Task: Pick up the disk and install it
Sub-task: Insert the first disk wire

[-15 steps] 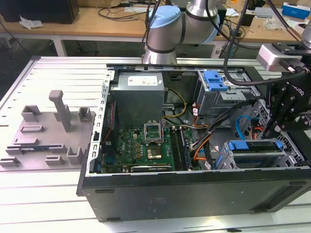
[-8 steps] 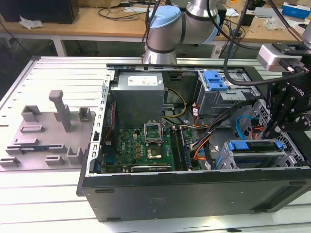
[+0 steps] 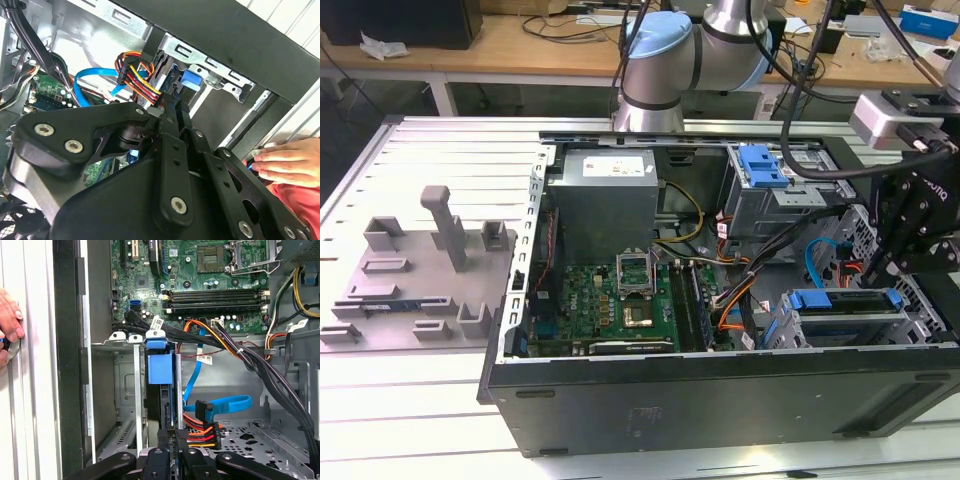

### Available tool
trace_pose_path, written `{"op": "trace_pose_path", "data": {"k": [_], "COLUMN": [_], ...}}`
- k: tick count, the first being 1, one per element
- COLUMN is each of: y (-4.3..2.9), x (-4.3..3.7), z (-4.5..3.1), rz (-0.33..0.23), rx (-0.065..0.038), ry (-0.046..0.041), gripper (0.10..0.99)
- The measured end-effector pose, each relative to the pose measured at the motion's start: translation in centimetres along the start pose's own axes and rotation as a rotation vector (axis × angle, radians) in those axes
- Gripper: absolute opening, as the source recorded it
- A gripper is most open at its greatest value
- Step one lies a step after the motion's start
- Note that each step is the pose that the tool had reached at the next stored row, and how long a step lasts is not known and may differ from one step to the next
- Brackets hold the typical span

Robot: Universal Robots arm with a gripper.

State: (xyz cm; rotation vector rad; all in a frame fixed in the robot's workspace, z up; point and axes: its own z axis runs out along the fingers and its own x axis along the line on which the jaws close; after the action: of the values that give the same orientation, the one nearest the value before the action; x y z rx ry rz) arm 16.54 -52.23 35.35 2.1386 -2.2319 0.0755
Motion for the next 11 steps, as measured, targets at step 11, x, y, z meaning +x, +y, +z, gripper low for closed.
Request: {"op": "trace_pose_path", "data": {"k": [11], "y": [0.01], "x": [0.00], "z": [0.04], "rz": [0.001], "rx": [0.006], "ry": [-0.0233], "gripper": [0.165]}}
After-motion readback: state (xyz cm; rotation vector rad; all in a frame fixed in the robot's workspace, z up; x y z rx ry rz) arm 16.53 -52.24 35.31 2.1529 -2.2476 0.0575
